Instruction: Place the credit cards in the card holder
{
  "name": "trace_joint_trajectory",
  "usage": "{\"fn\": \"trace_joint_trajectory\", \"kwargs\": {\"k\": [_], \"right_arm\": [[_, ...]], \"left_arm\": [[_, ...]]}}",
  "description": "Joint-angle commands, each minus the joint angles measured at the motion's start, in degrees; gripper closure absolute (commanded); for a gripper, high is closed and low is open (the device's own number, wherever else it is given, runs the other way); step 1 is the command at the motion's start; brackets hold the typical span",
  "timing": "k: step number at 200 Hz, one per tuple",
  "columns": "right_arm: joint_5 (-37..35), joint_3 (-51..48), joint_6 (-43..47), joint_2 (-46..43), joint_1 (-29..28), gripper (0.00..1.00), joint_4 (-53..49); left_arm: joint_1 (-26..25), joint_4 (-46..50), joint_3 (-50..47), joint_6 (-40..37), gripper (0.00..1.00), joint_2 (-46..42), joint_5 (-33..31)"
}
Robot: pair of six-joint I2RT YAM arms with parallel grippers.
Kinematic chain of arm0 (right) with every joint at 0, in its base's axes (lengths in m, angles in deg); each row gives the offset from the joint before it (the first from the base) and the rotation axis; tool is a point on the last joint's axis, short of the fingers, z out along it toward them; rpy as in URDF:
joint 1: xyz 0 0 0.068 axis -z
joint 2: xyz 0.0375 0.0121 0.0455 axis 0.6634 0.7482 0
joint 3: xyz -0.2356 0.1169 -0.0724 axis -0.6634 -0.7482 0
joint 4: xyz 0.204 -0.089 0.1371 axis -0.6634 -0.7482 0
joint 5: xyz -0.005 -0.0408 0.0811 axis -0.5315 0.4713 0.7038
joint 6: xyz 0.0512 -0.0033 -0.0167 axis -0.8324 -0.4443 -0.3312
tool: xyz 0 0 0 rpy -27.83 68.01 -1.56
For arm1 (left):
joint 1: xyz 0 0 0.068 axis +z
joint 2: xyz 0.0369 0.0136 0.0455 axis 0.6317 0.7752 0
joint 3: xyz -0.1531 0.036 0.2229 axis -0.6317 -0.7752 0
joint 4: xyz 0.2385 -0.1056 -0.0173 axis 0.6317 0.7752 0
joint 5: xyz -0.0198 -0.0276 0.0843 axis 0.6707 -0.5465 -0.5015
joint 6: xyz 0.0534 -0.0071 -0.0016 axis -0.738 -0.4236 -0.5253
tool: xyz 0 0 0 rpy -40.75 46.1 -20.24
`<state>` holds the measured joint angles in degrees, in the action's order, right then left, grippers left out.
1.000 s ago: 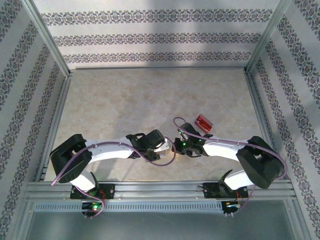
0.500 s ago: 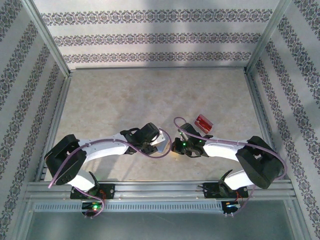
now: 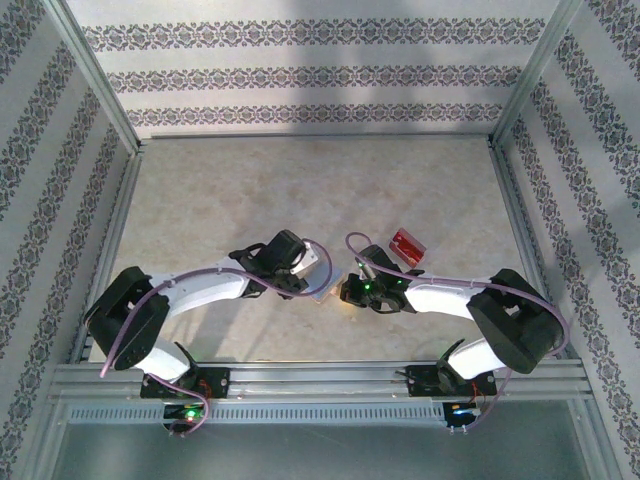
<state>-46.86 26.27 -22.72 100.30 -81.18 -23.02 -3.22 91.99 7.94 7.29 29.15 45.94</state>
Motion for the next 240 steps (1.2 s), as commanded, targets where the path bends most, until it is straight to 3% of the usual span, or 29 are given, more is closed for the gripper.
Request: {"fn": "trace_joint_trajectory", "kwargs": {"k": [1,63,187,205,240], "right_arm": [[-2.7,-2.3,1.0,4.6,0.4,0.97,-8.9],[-2.8,-1.1,1.6,4.9,0.0,0.97,-9.2],[-6.0,1.5,3.6,1.2,-1.4,0.97,-14.2],[-6.1,1.7,3.3,0.6,-1.4,0.97,-15.0],[-5.0,0.6,3.1,-1.8,-0.1,0.97,-12.9]], "left_arm": [[2.7,-1.1,2.1,2.2,0.14,-0.9,-1.4],[5.7,-1.5,2.2,1.8,0.09,1.3,-1.8],[6.1,1.0,5.9,0.7,0.07,9.0,-1.1],[6.0,3.0,6.6,0.5,0.12,9.2,-0.7],[5.9,7.9,7.1,1.7,0.23,9.2,7.1]]}}
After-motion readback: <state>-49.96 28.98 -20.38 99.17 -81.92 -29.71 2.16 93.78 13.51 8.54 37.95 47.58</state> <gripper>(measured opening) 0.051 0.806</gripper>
